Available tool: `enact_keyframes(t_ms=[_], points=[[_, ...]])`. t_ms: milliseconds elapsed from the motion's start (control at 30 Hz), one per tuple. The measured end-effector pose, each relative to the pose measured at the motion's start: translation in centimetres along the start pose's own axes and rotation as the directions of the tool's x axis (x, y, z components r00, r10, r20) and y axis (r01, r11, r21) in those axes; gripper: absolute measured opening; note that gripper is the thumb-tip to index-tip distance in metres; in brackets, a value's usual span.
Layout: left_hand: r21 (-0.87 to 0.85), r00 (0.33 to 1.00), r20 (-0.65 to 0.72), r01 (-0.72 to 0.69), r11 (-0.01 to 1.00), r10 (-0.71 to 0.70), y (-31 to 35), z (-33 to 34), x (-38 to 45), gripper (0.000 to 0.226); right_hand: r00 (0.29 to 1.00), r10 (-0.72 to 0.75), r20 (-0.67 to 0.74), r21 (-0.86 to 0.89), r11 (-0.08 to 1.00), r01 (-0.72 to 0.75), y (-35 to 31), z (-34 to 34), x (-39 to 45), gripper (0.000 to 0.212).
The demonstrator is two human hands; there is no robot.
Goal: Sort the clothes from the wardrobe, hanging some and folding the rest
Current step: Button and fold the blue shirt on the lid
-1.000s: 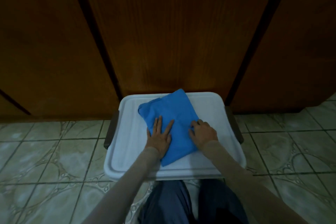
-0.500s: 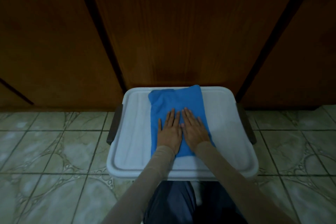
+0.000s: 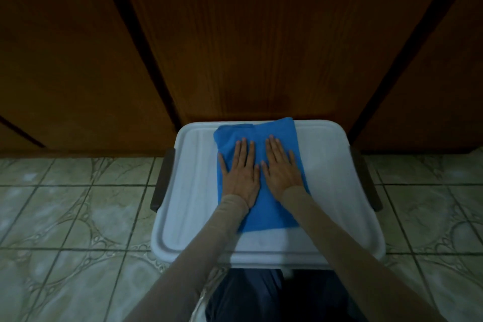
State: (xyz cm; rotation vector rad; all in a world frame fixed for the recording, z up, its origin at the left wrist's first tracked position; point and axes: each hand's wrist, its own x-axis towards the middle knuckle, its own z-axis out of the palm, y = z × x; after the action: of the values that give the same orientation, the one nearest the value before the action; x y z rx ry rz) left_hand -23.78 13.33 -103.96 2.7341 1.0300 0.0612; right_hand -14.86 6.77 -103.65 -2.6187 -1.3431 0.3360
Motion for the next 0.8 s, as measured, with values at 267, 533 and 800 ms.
enact_keyframes(t_ms=[267, 533, 800], points=[[-0.057, 0.998, 0.066, -0.016, 0.998, 0.020, -4.1, -0.4, 3.8, 0.054, 0.993, -0.113, 0.018, 0.005, 0.994, 0.113, 2.7, -0.3, 3.5, 0.063], [-0.107, 0.979, 0.038, -0.197, 0.974, 0.202, -6.8, 0.0, 0.6, 0.062, 0.952, -0.304, 0.034, 0.143, 0.944, 0.296, 6.8, -0.7, 1.2, 0.054], [-0.024, 0.887, 0.015, -0.462, 0.887, 0.462, -9.1, -1.1, -3.6, 0.059, 0.911, -0.398, 0.103, 0.146, 0.912, 0.382, 9.5, -1.1, -2.6, 0.064]])
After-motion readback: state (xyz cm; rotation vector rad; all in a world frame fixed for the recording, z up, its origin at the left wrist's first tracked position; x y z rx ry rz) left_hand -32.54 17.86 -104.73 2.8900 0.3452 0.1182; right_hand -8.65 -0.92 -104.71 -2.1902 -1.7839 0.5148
